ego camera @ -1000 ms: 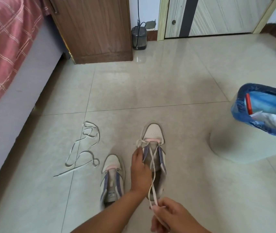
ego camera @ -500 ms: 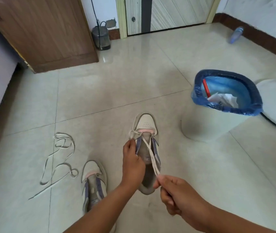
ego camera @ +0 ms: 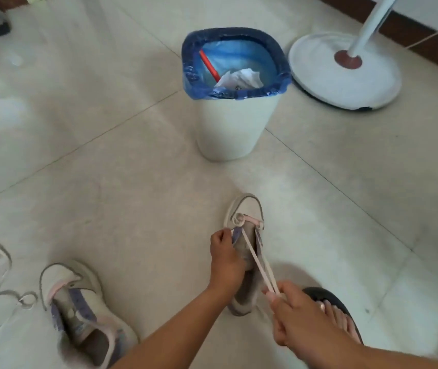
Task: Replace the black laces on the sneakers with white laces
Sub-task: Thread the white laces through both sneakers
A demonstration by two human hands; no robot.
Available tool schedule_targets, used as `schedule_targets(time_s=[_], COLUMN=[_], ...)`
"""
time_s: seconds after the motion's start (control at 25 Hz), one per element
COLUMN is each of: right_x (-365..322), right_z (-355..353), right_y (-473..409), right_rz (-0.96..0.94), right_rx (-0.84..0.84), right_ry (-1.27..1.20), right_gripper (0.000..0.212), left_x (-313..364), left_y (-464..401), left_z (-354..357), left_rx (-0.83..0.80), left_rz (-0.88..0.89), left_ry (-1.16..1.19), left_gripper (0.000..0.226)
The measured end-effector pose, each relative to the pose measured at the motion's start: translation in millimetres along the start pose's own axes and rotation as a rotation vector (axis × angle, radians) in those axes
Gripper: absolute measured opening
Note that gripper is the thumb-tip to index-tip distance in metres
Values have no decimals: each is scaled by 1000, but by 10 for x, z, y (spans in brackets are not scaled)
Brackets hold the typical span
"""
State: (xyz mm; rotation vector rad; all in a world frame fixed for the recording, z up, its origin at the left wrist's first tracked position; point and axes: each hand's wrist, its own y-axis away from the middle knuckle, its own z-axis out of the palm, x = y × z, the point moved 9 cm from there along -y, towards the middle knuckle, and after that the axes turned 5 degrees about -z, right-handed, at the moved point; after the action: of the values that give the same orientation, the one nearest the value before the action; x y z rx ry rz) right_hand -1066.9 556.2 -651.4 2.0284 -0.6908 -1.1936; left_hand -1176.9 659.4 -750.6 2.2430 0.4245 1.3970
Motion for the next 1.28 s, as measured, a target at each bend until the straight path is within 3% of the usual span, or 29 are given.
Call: schedule_targets(time_s=[0.2,0.48,0.6,0.68,0.84,0.92,1.12,1.2,1.28], right_x=[95,231,85,-48,-317,-419,111,149,-22], right_z=[-100,12,17,-66,-205,-309,-23,-199,-593], right_y=[-17,174,216,250,487,579,125,-452,-1053], right_rz=[119,130,1,-93,-101,-220,-337,-410,-423], right_rx=[42,95,58,-18,-431,-549,-589,-380,-80], right_ry=[-507,-476,-384,-301,-575,-423,460,662,613], right_gripper=[22,21,20,22,26,25,25,28,26], left_x=[-205,-238,-274,-309,-309,-165,163,269,388], left_y=[-9,54,51,1,-262,-393,-586,-610,-657], left_z=[192,216,250,255,122,124,245,224,187], left_rx=[-16,-45,-82,-119,-146,-201,-256,-256,-229], left_rz=[-146,-227,-245,-289,-373,-369,-291,-264,-189], left_ry=[28,95,118,110,155,74,-169,-194,-239], left_gripper=[35,49,48,46,34,37,26,16,18])
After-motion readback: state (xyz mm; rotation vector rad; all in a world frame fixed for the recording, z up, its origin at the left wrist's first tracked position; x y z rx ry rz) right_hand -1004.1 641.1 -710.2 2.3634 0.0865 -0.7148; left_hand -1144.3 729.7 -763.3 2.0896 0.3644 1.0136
